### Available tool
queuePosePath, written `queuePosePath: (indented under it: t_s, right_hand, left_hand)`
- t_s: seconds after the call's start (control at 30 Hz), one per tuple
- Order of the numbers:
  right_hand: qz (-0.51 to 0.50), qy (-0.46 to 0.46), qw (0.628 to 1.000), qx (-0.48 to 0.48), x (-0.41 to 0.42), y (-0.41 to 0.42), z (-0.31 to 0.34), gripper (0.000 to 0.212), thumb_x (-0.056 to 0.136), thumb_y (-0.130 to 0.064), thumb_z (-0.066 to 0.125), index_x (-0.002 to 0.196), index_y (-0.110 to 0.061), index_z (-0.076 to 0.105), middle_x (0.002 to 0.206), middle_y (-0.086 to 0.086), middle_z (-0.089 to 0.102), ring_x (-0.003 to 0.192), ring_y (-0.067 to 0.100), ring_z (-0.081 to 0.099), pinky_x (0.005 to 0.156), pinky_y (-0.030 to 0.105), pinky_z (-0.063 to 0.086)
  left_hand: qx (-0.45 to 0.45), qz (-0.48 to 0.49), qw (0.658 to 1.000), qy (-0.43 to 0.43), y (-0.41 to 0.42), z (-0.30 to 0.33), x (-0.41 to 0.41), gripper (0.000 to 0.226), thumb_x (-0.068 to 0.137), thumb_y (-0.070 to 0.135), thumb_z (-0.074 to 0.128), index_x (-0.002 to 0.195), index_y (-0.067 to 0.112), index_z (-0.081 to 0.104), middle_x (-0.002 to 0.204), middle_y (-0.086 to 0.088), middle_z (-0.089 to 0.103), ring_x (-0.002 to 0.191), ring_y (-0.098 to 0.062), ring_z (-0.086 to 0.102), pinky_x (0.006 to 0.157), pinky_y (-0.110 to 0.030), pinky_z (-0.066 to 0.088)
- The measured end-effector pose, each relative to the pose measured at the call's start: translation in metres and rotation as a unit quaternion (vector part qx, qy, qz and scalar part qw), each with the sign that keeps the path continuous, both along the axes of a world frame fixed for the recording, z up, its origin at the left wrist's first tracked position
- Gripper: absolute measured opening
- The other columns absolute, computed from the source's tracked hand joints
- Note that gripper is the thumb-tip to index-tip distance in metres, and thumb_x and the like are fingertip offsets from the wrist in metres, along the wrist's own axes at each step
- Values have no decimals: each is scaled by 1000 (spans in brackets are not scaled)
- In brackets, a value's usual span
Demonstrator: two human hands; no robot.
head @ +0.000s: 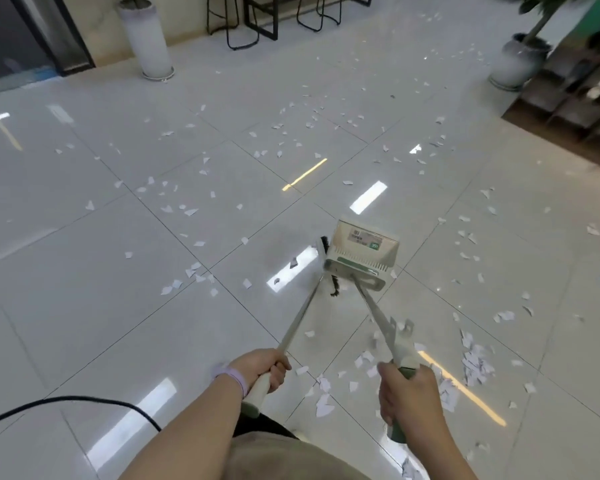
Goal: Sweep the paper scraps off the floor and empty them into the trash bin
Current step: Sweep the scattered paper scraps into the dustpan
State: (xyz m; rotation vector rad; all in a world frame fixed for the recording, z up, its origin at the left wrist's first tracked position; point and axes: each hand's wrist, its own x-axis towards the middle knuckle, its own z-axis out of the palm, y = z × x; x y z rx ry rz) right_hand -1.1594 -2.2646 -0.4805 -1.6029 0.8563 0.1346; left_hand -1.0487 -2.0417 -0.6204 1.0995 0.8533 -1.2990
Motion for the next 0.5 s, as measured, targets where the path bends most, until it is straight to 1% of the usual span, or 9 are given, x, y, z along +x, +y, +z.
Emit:
queuePosePath:
  t_s: [0.03, 0.1, 0.27, 0.37, 0.43, 0.47, 0.5]
  right_hand:
    - [-2, -2, 1000, -9, 9, 0, 0, 32, 86, -1, 54, 62, -10, 35, 45, 10, 31, 40, 20, 28, 47, 32, 29]
    - [-19, -2, 1000, -19, 27, 5, 1, 30, 84, 0, 53, 62, -9, 35, 46, 11, 31, 40, 20, 28, 48, 33, 30]
    - [-42, 9, 999, -20, 77, 30, 2, 29, 83, 2, 51, 62, -9, 35, 44, 8, 32, 38, 19, 27, 44, 27, 28]
    - [-42, 23, 999, -17, 107, 50, -1, 33, 84, 0, 52, 57, -10, 35, 44, 10, 32, 38, 20, 29, 44, 27, 29]
    - [-37, 41, 998, -15, 126, 68, -6, 33, 84, -2, 52, 56, -8, 37, 45, 11, 33, 38, 20, 30, 45, 29, 31]
    - [-30, 54, 998, -12, 134, 78, -9, 30, 83, -3, 52, 57, -7, 39, 46, 11, 34, 39, 21, 31, 45, 30, 31]
    - [-22, 67, 997, -6, 142, 90, -13, 28, 83, -3, 52, 58, -7, 40, 46, 11, 35, 39, 21, 31, 45, 29, 32]
  left_hand:
    - [4, -12, 1000, 0, -5, 1, 7, 40, 92, -4, 55, 56, 13, 46, 54, 1, 38, 33, -7, 32, 29, -15, 28]
    - [1, -46, 999, 3, -8, -1, 20, 37, 91, -4, 54, 60, 13, 44, 54, 1, 38, 34, -7, 32, 30, -15, 29]
    - [21, -81, 996, 28, 6, -4, 60, 32, 90, -5, 54, 64, 11, 46, 55, -1, 39, 34, -8, 34, 31, -16, 31]
    - [29, -110, 993, 41, 21, -11, 79, 28, 91, -5, 53, 69, 10, 45, 54, -1, 40, 34, -9, 36, 32, -16, 33]
    - [34, -141, 989, 30, 28, -15, 90, 17, 92, 0, 55, 77, 6, 48, 53, -2, 41, 35, -11, 36, 35, -17, 34]
    - [29, -146, 989, 26, 31, -15, 94, 13, 91, 5, 58, 80, 4, 52, 53, -3, 42, 37, -12, 38, 38, -18, 36]
    - [18, -146, 989, 21, 36, -15, 98, 17, 88, 13, 64, 78, 4, 55, 54, -3, 44, 39, -13, 41, 41, -20, 38]
